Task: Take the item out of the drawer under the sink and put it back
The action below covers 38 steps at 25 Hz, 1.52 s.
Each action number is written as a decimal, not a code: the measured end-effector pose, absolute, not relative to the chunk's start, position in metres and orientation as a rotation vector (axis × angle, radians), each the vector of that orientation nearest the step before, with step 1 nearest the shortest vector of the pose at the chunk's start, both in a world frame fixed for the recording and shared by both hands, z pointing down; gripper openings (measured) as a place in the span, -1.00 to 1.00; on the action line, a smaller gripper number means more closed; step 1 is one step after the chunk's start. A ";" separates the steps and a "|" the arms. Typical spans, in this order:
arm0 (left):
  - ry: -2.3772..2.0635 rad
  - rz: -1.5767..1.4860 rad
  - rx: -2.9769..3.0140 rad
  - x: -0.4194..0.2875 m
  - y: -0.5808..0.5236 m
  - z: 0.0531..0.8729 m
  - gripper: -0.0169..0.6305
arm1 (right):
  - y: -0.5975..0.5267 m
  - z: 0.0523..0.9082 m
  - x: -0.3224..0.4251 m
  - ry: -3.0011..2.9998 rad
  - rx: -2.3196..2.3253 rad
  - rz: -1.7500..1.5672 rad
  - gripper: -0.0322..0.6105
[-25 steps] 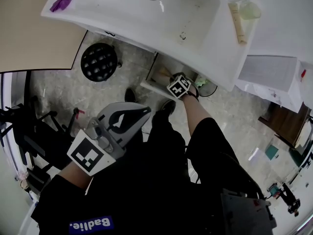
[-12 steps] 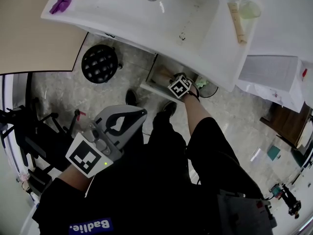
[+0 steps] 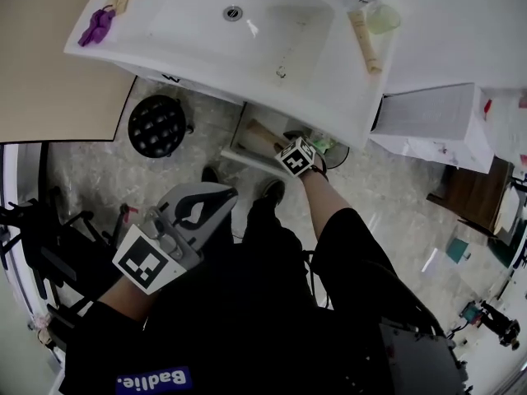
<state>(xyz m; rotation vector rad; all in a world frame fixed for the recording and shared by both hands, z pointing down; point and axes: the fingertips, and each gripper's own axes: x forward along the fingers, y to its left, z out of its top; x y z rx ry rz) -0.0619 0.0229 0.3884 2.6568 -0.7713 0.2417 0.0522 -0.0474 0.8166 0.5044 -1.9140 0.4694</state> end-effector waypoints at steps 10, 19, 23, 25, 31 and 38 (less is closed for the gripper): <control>-0.715 0.148 2.678 -0.044 0.031 0.358 -0.93 | -0.020 0.701 0.053 -2.073 0.638 0.455 -0.47; -0.657 0.099 2.709 -0.023 0.026 0.343 -0.93 | -0.007 0.577 0.048 -2.310 0.802 0.487 -0.55; -0.626 0.100 2.725 -0.015 0.022 0.336 -0.93 | -0.004 0.520 0.048 -2.442 0.913 0.538 -0.64; -0.618 0.094 2.734 -0.012 0.021 0.332 -0.93 | -0.001 0.492 0.047 -2.505 0.958 0.554 -0.68; -0.579 0.094 2.753 -0.006 0.024 0.320 -0.93 | 0.011 0.418 0.043 -2.679 1.021 0.550 -0.79; -0.547 0.087 2.761 0.004 0.028 0.311 -0.93 | 0.021 0.349 0.039 -2.840 1.050 0.483 -0.89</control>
